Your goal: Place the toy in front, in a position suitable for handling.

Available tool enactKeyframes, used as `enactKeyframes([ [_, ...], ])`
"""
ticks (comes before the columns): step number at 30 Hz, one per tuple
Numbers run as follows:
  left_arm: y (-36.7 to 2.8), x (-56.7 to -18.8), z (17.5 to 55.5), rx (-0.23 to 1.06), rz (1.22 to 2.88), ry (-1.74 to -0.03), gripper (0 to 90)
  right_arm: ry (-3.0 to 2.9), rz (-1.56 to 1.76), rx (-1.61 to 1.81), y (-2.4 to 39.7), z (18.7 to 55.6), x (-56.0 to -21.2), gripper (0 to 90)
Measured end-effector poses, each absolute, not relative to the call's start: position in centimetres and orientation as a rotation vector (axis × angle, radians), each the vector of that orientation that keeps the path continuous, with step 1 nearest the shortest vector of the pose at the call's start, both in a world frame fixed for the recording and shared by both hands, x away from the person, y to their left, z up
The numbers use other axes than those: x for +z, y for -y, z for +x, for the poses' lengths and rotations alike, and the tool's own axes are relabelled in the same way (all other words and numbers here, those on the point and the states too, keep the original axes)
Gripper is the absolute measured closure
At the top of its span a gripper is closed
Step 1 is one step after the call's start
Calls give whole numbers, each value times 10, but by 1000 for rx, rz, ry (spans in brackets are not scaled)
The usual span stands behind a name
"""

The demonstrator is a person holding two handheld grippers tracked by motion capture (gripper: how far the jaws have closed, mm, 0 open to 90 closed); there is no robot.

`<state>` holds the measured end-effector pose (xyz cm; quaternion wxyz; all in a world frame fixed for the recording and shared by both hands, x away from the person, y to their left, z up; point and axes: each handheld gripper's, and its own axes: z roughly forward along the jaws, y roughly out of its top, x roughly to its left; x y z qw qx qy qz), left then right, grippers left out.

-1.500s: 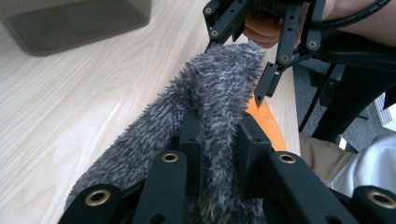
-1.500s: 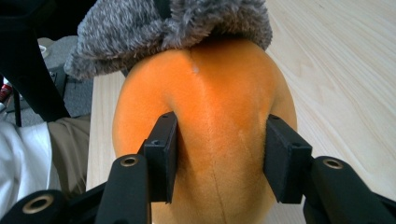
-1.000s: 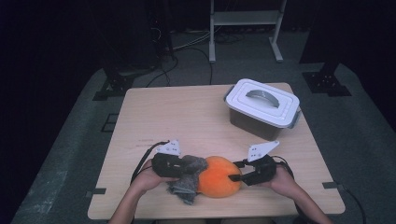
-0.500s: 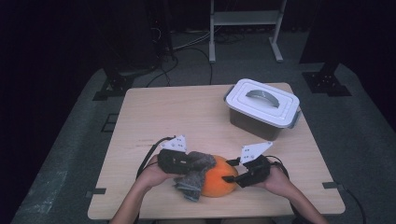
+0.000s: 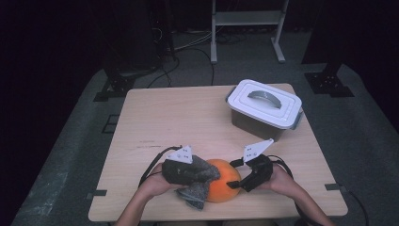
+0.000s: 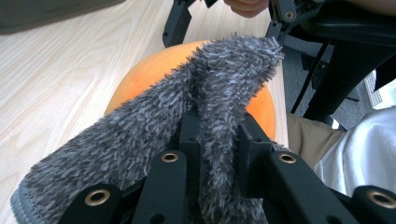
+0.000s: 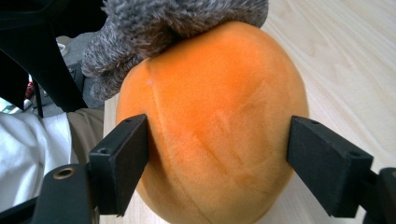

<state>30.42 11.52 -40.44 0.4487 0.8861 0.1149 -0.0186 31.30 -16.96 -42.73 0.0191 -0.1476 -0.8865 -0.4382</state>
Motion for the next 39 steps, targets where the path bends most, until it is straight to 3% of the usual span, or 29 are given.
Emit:
enactKeyframes([
  [6, -119, -398, 308, -20, 2169, -297, 753, 2807, -442, -1408, 171, 305, -424, 486],
  [10, -122, -388, 313, 16, 2149, -313, 753, 2833, -437, -1479, 170, 303, -418, 537],
  [18, -122, -383, 322, 74, 2161, -348, 751, 2929, -386, -1524, 164, 303, -408, 551],
  [32, -140, -413, 323, 30, 2215, -421, 751, 2926, -395, -1465, 175, 302, -421, 527],
  [39, -139, -404, 322, 9, 2161, -400, 752, 2936, -347, -1472, 170, 298, -420, 527],
])
